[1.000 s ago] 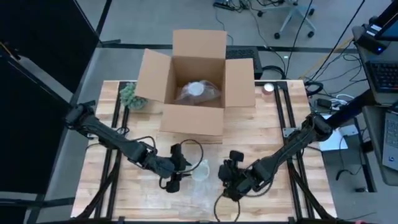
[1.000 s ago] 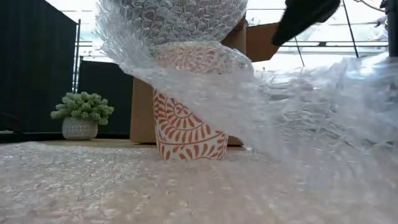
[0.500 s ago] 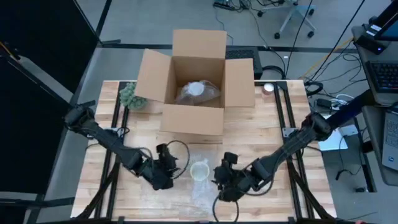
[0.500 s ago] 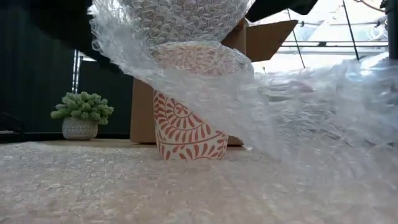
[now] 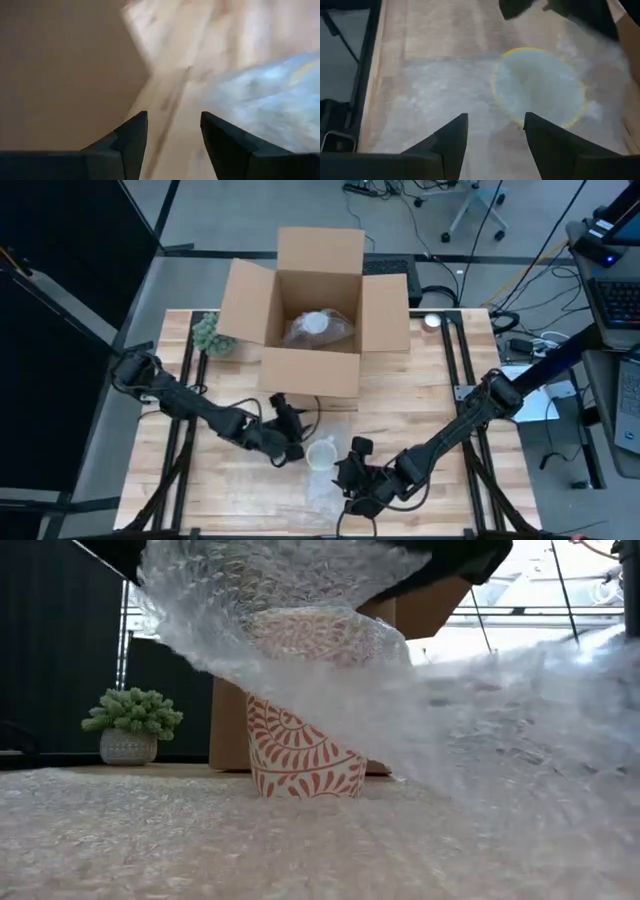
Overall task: Wrap mug
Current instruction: Wrap the yellow patterned mug with bubble wrap
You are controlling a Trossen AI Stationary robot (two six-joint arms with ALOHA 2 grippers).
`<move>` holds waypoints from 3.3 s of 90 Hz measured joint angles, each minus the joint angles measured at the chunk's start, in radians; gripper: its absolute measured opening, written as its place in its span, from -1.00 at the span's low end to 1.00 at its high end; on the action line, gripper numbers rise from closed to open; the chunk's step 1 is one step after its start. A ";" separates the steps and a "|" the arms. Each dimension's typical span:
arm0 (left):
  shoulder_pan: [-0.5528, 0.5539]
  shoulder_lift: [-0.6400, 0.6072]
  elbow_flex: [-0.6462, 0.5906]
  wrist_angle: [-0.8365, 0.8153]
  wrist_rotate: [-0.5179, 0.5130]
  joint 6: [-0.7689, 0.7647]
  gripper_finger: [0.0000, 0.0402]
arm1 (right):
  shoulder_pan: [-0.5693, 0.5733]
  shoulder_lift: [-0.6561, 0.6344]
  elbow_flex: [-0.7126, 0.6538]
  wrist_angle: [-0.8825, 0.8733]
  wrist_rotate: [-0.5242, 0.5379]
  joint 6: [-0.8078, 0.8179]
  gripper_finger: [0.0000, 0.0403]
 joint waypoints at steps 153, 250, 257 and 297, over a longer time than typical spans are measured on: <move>-0.059 0.043 0.001 0.069 0.222 -0.013 -0.14 | -0.174 -0.038 0.053 -0.007 -0.256 -0.155 -0.10; -0.059 0.043 0.001 0.076 0.225 -0.014 -0.14 | -0.196 0.008 0.067 -0.013 -0.409 -0.176 -0.10; -0.059 0.043 0.001 0.076 0.225 -0.014 -0.14 | -0.197 0.023 0.067 -0.010 -0.407 -0.176 -0.10; -0.058 0.043 0.005 0.094 0.218 -0.019 -0.14 | -0.206 0.136 0.074 0.002 -0.395 -0.197 -0.10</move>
